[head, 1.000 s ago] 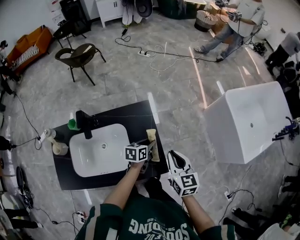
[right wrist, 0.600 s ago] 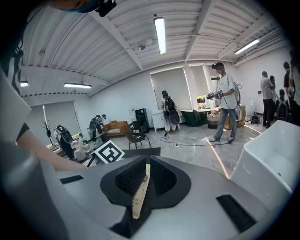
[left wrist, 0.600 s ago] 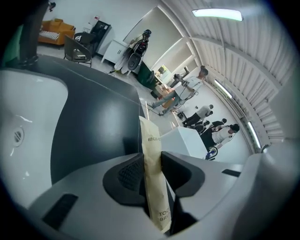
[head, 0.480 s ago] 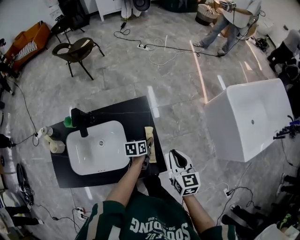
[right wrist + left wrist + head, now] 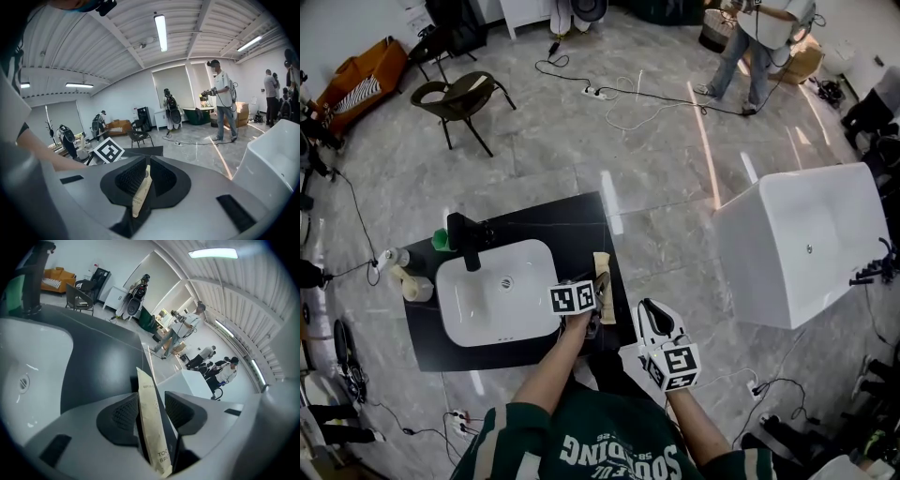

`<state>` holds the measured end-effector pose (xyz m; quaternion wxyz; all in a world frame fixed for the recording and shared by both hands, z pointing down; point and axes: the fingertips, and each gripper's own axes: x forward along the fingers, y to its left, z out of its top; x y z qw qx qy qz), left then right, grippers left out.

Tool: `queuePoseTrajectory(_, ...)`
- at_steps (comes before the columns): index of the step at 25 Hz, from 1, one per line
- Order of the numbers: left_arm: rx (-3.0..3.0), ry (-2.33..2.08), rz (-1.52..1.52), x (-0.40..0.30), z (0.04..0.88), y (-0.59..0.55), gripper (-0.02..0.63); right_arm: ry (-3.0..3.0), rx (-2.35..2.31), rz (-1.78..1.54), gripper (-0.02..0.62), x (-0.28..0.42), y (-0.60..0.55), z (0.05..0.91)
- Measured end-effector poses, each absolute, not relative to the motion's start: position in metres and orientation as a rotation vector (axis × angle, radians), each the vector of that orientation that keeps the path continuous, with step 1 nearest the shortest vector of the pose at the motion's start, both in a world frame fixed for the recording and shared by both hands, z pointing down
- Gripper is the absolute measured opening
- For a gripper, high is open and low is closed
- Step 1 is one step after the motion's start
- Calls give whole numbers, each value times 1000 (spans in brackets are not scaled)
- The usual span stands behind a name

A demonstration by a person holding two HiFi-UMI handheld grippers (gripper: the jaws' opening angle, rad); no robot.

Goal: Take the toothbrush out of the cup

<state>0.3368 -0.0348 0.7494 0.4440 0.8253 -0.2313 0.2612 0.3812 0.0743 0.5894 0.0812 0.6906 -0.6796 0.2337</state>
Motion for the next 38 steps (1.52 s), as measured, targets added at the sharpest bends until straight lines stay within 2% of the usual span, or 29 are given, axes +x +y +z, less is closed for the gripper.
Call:
queuePoseTrajectory(6, 2301, -601, 575, 333, 708, -49, 169, -2060, 2031, 669, 43, 368, 65, 585)
queuePoseTrajectory(11, 2439, -591, 549, 316, 688, -53, 34, -2087, 1994, 654, 43, 347, 52, 580)
queuePoseTrajectory(13, 2475, -604, 544, 304, 682, -58, 14, -2093, 1980, 644, 43, 335, 45, 579)
queuePoseTrajectory(38, 2566, -786, 376, 101, 608, -118, 11, -2270, 1764, 521, 43, 144, -38, 539)
